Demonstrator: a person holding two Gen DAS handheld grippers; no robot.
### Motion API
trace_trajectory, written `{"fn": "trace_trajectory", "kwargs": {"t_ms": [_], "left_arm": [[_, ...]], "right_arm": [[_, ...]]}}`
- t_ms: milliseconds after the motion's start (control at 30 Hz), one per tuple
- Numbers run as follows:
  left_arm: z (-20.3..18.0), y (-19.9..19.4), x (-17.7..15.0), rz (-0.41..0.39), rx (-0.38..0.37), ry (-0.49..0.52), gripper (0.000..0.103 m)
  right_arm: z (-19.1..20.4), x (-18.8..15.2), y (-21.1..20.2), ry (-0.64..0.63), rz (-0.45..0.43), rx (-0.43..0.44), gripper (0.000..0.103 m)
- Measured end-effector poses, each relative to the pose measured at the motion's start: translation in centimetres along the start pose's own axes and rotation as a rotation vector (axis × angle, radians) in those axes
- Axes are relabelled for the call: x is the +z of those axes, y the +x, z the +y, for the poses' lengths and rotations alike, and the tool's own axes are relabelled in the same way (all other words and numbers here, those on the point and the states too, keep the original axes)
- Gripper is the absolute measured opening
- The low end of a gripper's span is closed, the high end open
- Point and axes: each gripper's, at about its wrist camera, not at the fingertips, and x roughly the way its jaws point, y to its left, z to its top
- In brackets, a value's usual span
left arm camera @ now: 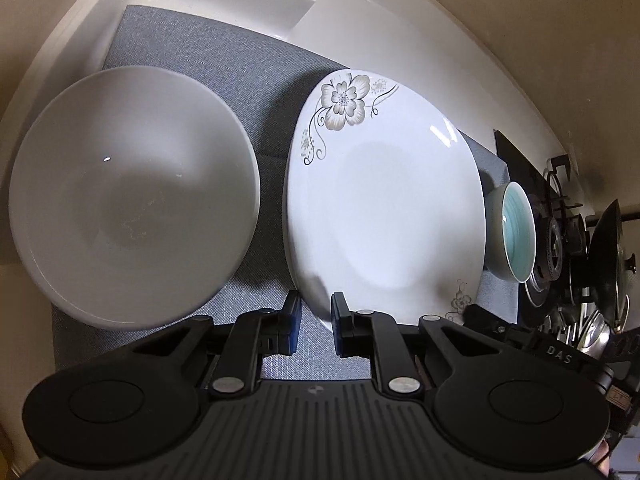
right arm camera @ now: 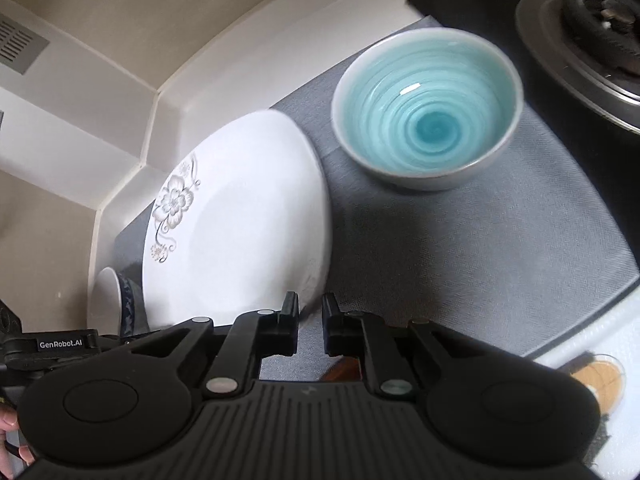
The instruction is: Organize plates and bowls
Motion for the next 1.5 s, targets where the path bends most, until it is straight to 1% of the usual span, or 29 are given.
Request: {"fn": "trace_trajectory", "kwargs": {"t_ms": [67, 167, 233, 300, 333, 467, 533, 600, 633, 667, 733, 833, 867, 900, 967, 1000, 1033, 1067, 1100, 1133, 1233, 1300, 1333, 1367, 1400, 1433, 1467, 1500], "left_arm": [[0.1, 0.1, 0.1, 0.001, -0.004, -0.012, 0.017], [0.6, 0.3, 0.3, 0.011, -0.018, -0.035, 0.018], [0.6, 0.4, 0.4, 0.014, -0.022, -0.031, 0.019], [0.6, 0.4, 0.4, 0.016, -0.025, -0.023, 0.020], [0.6, 0.4, 0.4, 0.018, -0.026, -0.019, 0.020], [0.6, 0.3, 0.4, 0.014, -0.019, -0.010, 0.020], [-0.1, 0.0, 0.0, -0.003, 0.007, 0.015, 0.020], [-1.0, -0.6, -0.8, 0.000, 0.010, 0.048, 0.020], [-1.3, -1.0, -1.3, 0.002, 0.014, 0.053, 0.027], [-1.6, -1.4, -1.9, 0.000, 0.023, 0.058, 0.043], [-2.2, -2.2, -3.1, -0.019, 0.063, 0.073, 0.063], [-3.8, -3.3, -5.1, -0.060, 0.128, 0.135, 0.064], [-4.5, -3.7, -5.7, -0.074, 0.137, 0.157, 0.064], [-5.2, -3.9, -6.4, -0.085, 0.138, 0.187, 0.064], [-7.2, -4.1, -7.8, -0.105, 0.138, 0.258, 0.065], [-8.2, -4.0, -8.5, -0.119, 0.137, 0.295, 0.066], [-9.2, -3.6, -9.3, -0.130, 0.138, 0.333, 0.068], [-10.1, -3.1, -10.1, -0.132, 0.142, 0.370, 0.069], [-10.8, -2.4, -10.8, -0.127, 0.151, 0.390, 0.069], [-11.3, -1.6, -11.5, -0.120, 0.155, 0.395, 0.069], [-12.2, 1.0, -13.3, -0.062, 0.124, 0.421, 0.067], [-12.4, 2.7, -14.1, -0.033, 0.120, 0.444, 0.060], [-12.5, 3.4, -14.3, -0.012, 0.124, 0.457, 0.046], [-12.3, 4.1, -14.5, 0.004, 0.128, 0.466, 0.026], [-12.0, 4.6, -14.5, 0.012, 0.139, 0.459, 0.021], [-11.6, 5.0, -14.3, 0.020, 0.149, 0.438, 0.020], [-11.2, 5.3, -14.1, 0.035, 0.142, 0.408, 0.018], [-10.6, 5.6, -13.8, 0.056, 0.116, 0.376, 0.016]], "right_arm": [[0.3, -0.2, -0.4, -0.048, -0.023, -0.031, 0.029], [0.1, -0.2, 0.0, -0.070, 0.005, -0.030, 0.029], [-0.1, -0.1, 0.4, -0.056, 0.008, -0.019, 0.027], [-0.1, -0.1, 0.5, -0.062, 0.010, -0.001, 0.012], [0.1, -0.3, 0.5, -0.075, 0.011, 0.007, 0.012], [0.7, -0.5, 0.4, -0.107, 0.009, -0.013, 0.012], [0.5, -0.4, 0.3, -0.110, 0.012, 0.000, 0.012], [0.1, -0.2, 0.1, -0.113, 0.024, 0.022, 0.016], [-0.2, -0.3, -0.3, -0.125, 0.016, 0.017, 0.018], [-0.4, -0.4, -0.8, -0.140, 0.000, 0.008, 0.020], [-1.1, -0.8, -2.1, -0.185, -0.029, 0.010, 0.020], [-2.2, -2.0, -4.0, -0.251, -0.065, 0.010, 0.020], [-2.6, -2.6, -4.7, -0.273, -0.088, 0.007, 0.023], [-3.1, -3.2, -5.5, -0.294, -0.114, -0.003, 0.030], [-3.9, -4.0, -6.6, -0.332, -0.143, -0.025, 0.035], [-4.4, -4.4, -6.9, -0.347, -0.144, -0.024, 0.043], [-4.8, -4.6, -7.2, -0.356, -0.135, -0.034, 0.053], [-5.2, -4.7, -7.3, -0.362, -0.119, -0.075, 0.080], [-5.5, -4.7, -7.4, -0.360, -0.102, -0.139, 0.086], [-5.8, -4.8, -7.6, -0.365, -0.094, -0.173, 0.085], [-6.3, -4.6, -8.2, -0.397, -0.089, -0.194, 0.082], [-6.4, -4.6, -8.2, -0.402, -0.066, -0.177, 0.076], [-6.5, -4.7, -8.1, -0.402, -0.047, -0.162, 0.076], [-6.7, -4.9, -8.1, -0.394, -0.036, -0.133, 0.075], [-7.0, -5.2, -7.9, -0.378, -0.026, -0.110, 0.068], [-7.2, -5.3, -7.7, -0.362, -0.012, -0.104, 0.063], [-7.4, -5.5, -7.4, -0.354, -0.003, -0.115, 0.053], [-7.5, -5.7, -7.2, -0.354, 0.004, -0.127, 0.045]]}}
